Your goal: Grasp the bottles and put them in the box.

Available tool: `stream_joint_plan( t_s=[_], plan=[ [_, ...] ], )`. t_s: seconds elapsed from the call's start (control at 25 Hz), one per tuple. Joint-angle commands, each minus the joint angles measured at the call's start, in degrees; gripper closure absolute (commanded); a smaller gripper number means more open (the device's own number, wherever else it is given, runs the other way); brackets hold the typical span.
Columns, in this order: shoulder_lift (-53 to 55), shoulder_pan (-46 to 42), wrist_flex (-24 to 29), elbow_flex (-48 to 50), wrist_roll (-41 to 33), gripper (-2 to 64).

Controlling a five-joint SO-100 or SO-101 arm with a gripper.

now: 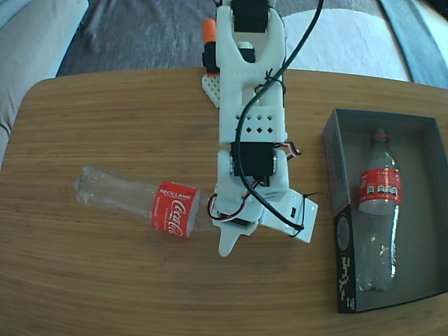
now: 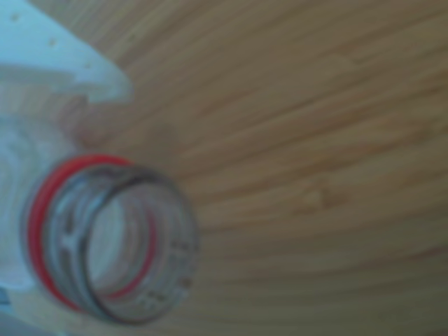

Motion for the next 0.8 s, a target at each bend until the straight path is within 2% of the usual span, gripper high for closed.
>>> stream_joint_plan(
  t_s=[0.0, 0.24, 0.36, 0.76],
  plan=[
    [0.79, 0.35, -0.18, -0.53, 0.26, 18.9],
    [1.41, 0.35, -0.09, -0.44, 0.44, 46.3],
    [1.76, 0.35, -0.09, -0.44, 0.18, 56.8],
    [1.93, 0.18, 0.62, -0.26, -0.18, 58.4]
  ],
)
